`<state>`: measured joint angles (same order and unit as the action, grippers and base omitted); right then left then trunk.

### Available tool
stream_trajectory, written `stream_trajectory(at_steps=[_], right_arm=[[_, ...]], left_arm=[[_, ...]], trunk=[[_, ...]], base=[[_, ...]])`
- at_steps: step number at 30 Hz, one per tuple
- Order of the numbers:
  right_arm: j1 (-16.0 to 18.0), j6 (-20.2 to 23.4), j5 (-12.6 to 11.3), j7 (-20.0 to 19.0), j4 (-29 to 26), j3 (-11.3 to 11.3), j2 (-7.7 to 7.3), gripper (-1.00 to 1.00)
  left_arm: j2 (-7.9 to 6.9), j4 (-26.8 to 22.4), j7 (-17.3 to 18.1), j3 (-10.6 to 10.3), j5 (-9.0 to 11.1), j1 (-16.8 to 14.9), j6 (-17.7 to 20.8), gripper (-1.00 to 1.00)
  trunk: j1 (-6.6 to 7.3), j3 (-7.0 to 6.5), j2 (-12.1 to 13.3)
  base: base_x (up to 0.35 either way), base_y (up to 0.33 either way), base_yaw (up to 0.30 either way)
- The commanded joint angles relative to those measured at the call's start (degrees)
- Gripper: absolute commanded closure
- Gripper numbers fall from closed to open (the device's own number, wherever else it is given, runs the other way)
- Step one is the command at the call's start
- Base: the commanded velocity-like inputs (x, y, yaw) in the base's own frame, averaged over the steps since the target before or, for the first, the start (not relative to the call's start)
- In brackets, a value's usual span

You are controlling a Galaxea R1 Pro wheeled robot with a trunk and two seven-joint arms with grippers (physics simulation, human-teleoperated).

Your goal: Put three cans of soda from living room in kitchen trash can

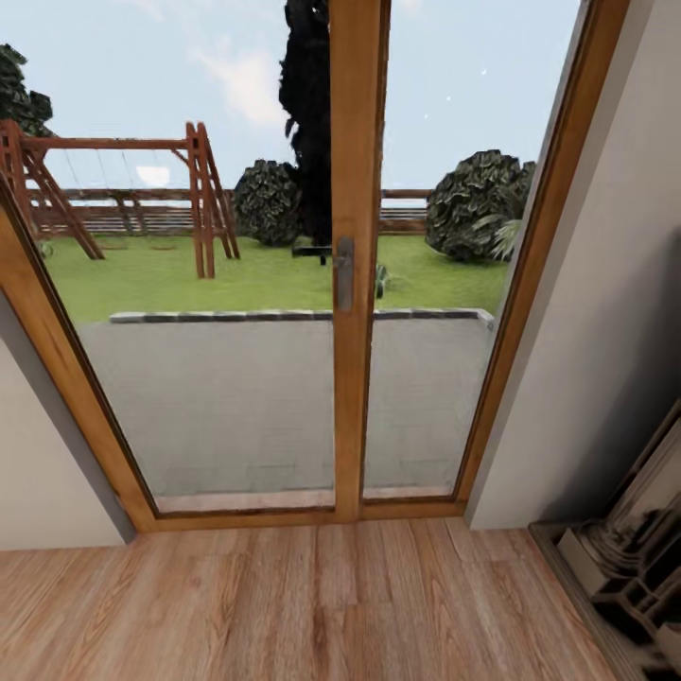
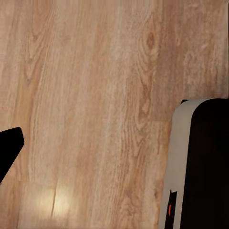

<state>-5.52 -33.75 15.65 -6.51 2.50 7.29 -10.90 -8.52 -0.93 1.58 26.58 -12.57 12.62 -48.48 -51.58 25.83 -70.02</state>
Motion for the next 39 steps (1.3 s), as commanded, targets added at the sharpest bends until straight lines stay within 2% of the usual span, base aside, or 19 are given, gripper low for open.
stream_trajectory(at_steps=[1, 5, 18, 35, 36, 39], right_arm=[[-0.1, -0.3, 0.0, 0.0, 0.0, 0.0, 0.0, -1.0], [-1.2, -1.5, 0.0, 0.0, 0.0, 0.0, 0.4, -1.0], [-4.4, -3.4, 0.0, 0.0, 0.0, 0.0, 1.6, -1.0], [-4.6, -3.3, 0.1, 0.0, 0.0, 0.1, 1.67, -1.0], [-4.6, -3.3, 0.1, 0.0, 0.0, 0.1, 1.72, -1.0], [-4.6, -3.1, 0.1, 0.0, 0.0, 0.0, 1.79, -1.0]], left_arm=[[0.03, 0.0, 0.0, 0.0, 0.0, 0.1, -1.6, -1.0], [0.08, 0.3, 0.0, 0.0, -0.1, 0.4, -6.1, -1.0], [0.23, 0.3, 0.1, -0.1, -0.5, 1.8, -8.5, -1.0], [0.26, 0.5, 0.5, -0.2, -0.9, 2.0, -7.3, -1.0], [0.26, 1.1, 0.6, -0.3, -0.9, 2.0, -5.3, -1.0], [0.25, 1.4, 0.7, -0.3, -0.9, 2.0, -3.0, -1.0]], trunk=[[0.23, -0.19, 0.4], [1.11, -0.9, 2.0], [3.96, -3.24, 7.2], [7.69, -6.29, 14.1], [7.91, -6.47, 14.5], [8.57, -7.01, 15.7]], base=[[0.0, 0.0, 0.0], [0.0, 0.0, 0.0], [0.0, 0.0, 0.0], [0.0, 0.0, 0.0], [0.0, 0.0, 0.0], [0.0, 0.0, 0.0]])
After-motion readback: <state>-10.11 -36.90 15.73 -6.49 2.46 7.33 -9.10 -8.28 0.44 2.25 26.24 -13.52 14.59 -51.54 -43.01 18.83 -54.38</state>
